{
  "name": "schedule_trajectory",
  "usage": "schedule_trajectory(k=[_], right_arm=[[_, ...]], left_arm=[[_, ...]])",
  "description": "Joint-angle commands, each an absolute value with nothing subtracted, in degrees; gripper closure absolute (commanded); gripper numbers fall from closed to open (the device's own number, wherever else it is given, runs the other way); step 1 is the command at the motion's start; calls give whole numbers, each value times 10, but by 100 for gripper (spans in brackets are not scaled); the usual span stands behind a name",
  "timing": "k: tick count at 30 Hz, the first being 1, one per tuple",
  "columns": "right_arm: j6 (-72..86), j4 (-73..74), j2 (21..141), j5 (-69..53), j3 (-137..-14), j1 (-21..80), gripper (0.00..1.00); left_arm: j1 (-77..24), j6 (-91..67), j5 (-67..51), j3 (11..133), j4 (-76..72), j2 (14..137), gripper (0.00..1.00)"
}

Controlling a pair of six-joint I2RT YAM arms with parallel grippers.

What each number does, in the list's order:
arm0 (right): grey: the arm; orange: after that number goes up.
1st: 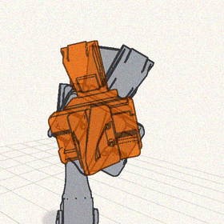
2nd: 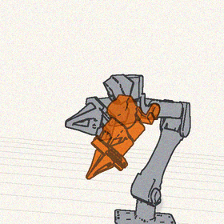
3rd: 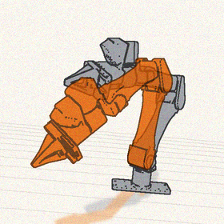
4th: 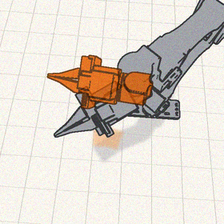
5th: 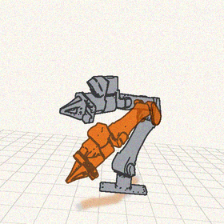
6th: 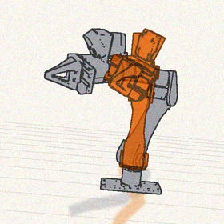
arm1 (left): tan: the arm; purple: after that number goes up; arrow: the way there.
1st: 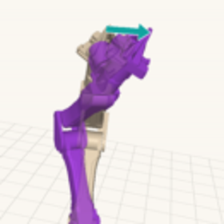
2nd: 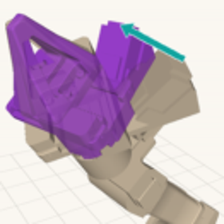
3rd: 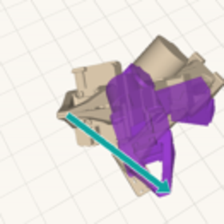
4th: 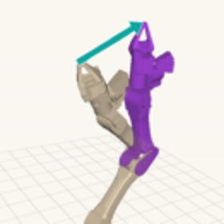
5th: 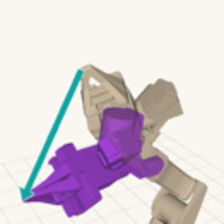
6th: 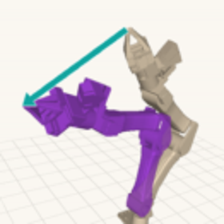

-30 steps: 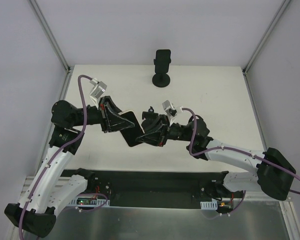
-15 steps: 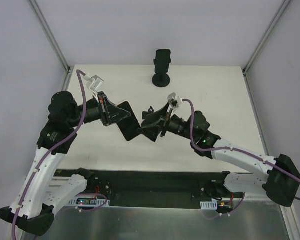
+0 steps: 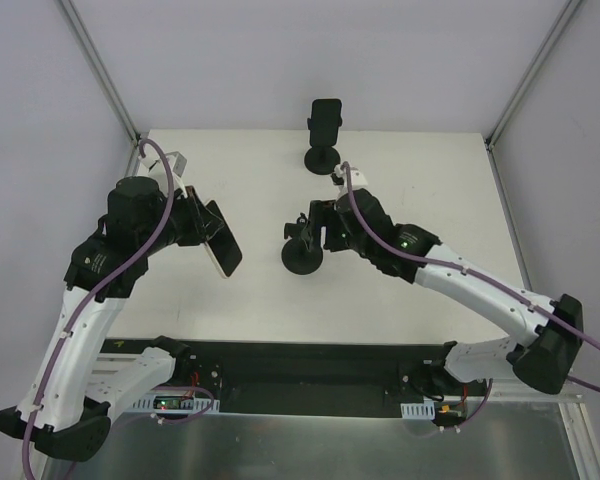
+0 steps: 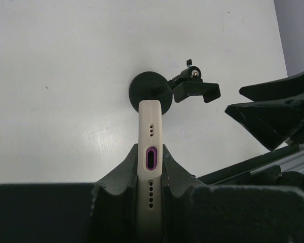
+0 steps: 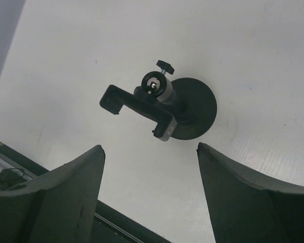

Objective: Place the phone on the phone stand

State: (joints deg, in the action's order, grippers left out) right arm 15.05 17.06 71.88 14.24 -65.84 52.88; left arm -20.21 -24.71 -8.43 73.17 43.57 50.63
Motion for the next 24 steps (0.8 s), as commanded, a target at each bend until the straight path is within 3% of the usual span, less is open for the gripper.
schedule_trajectory(k=[1,3,8,10,24], right_arm=[[165,276,778,170,-728,539,31],[170,286,794,165,-740,543,40],[172,297,835,189,-768,557,41],[170,300,848,196,-772,557,48],[126,237,841,219,-749,562,57]], left_arm=[[-204,-277,-85,775,416,499,100],[-204,-280,-89,775,417,497,100],[-204,-273,-104,767,416,487,100],[-204,-260,-115,765,413,486,100],[-204,-195,-216,730,393,503,100]])
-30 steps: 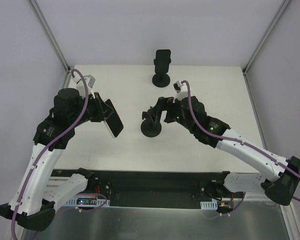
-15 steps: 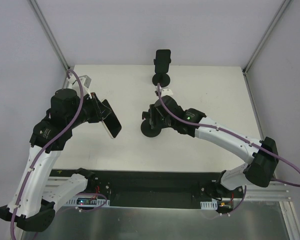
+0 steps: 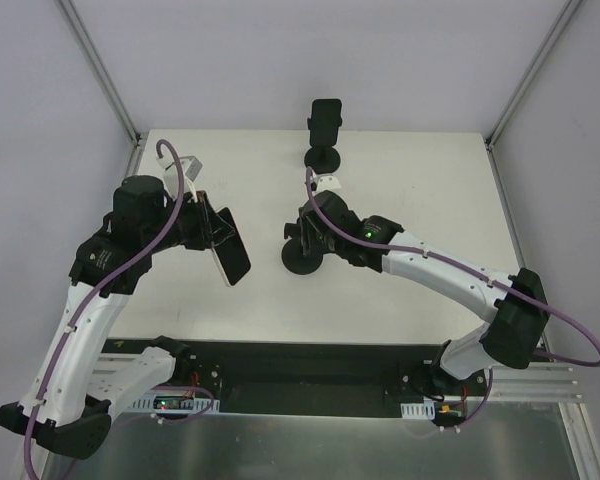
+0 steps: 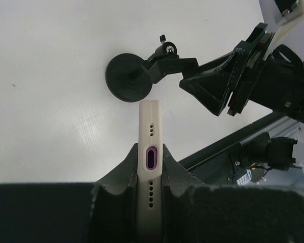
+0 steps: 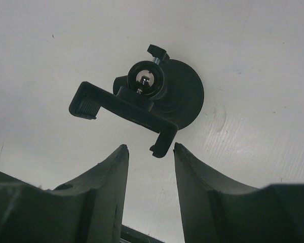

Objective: Place the phone on the phone stand

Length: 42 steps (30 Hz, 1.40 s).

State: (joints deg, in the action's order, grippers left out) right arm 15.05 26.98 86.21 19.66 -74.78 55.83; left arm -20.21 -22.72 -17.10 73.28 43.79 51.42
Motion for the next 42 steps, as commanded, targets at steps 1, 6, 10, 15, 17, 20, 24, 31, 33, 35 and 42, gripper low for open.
schedule_trajectory(k=[1,6,10,15,17,20,24,31,33,35,42], right_arm=[[126,232,839,220,-743,561,58],[122,228,850,209,-750,553,61],[113,231,860,219,-761,552,66],[91,239,870,226,-776,548,73],[79,239,869,222,-775,544,85],[62,238,868,210,-773,542,99],[9,223,859,181,-756,537,99],[-88,161,826,49,-701,498,99],[-97,149,819,-20,-694,480,99],[-107,137,820,-94,-687,450,99],[-99,75,841,-228,-666,395,99]], left_arm=[[-204,-192,-219,730,392,503,100],[-204,-192,-255,723,383,507,100],[-203,-186,-287,715,374,508,100],[-204,-174,-324,694,341,501,100],[-204,-171,-339,691,329,503,100],[-205,-164,-364,676,292,506,100],[-213,-139,-416,647,213,527,100],[-307,20,-508,606,58,566,100],[-334,53,-536,609,37,594,100],[-340,92,-582,616,14,628,100],[-349,151,-606,626,-103,729,100]])
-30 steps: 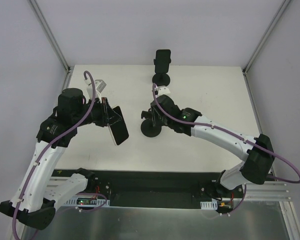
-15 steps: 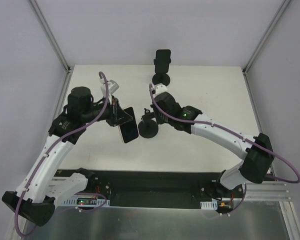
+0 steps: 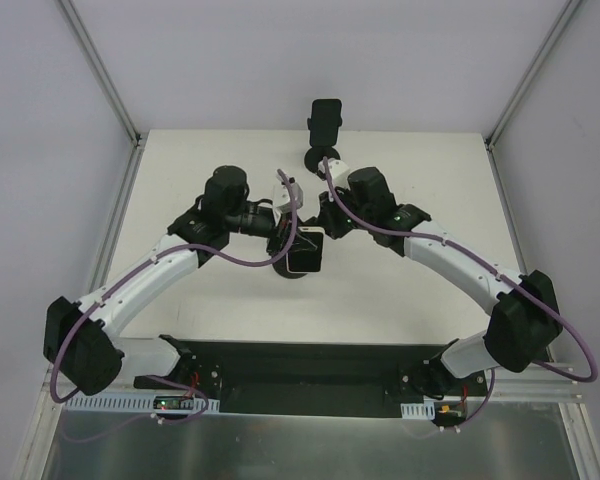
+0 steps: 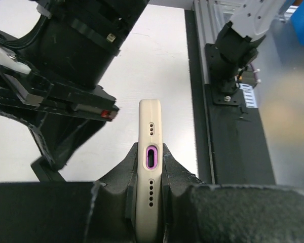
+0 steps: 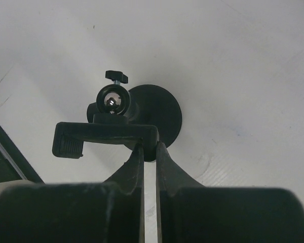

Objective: Place the phone on the phone stand

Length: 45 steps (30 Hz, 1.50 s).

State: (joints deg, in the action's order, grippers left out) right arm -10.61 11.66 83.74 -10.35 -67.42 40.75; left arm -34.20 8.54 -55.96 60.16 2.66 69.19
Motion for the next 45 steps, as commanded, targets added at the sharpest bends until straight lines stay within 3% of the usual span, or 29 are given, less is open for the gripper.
schedule_trajectory(k=[1,11,22,39,45], right_arm=[[-98,71,843,-232,-666,394,99],[-91,58,833,-251,-655,393,99],[-110,47,832,-308,-648,388,99],[-154,69,840,-335,-658,382,99],[-132,43,818,-283,-635,376,100]], left_arm=[[-349,159,-604,628,-110,742,100],[-348,193,-630,686,-116,844,100],[-351,208,-716,708,-70,841,100],[-308,305,-703,722,-3,863,100],[-287,325,-611,686,72,824,100]])
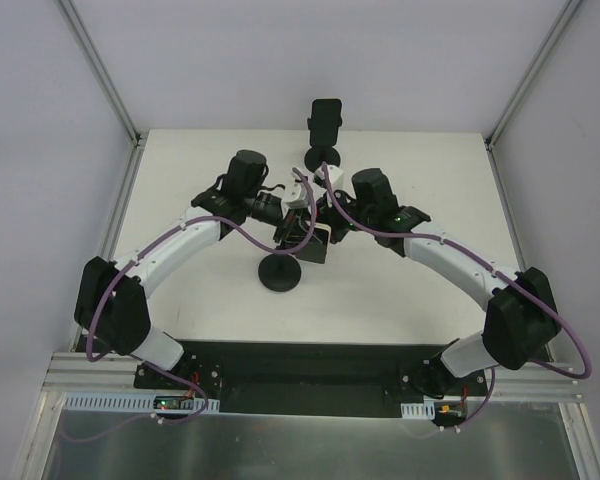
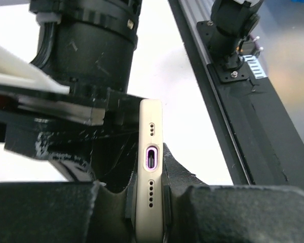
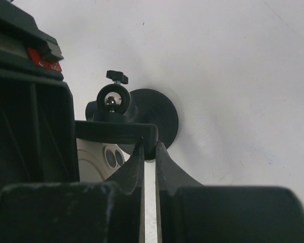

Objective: Place the phone on the phone stand

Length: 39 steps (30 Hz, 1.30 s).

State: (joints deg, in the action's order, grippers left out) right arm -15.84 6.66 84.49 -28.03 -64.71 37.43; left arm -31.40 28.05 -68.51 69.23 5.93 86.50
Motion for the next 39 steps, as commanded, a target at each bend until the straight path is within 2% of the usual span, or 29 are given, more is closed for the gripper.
schedule_trajectory(k=[1,3,6,7,11,14,17,21,22,25,28,33,39], right_arm=[[-128,41,812,-262,-633,376,100],[-112,31,802,-238,-618,376,100],[-71,-14,779,-193,-598,376,99],[-57,-38,765,-164,-580,378,99],[21,-107,720,-39,-517,398,100],[27,-120,689,73,-492,438,100],[29,-143,670,183,-477,494,100],[38,-143,655,351,-480,600,100],[45,-142,653,411,-481,616,100],[90,-144,649,475,-476,669,100],[103,-158,664,570,-477,734,100],[109,-208,675,628,-475,796,100],[100,-266,668,649,-451,816,100]], left_arm=[[-283,315,-596,679,74,817,100],[-279,282,-573,653,79,785,100],[-283,196,-457,614,78,736,100],[-290,175,-367,605,79,716,100],[-325,136,-132,552,78,665,100],[-337,132,-14,548,92,655,100],[-340,112,50,545,92,659,100],[-366,78,184,541,79,673,100],[-366,71,203,527,61,678,100],[-366,48,211,503,-25,687,100],[-372,26,243,519,-50,730,100],[-374,13,229,540,-90,801,100],[-374,11,136,563,-126,860,100]])
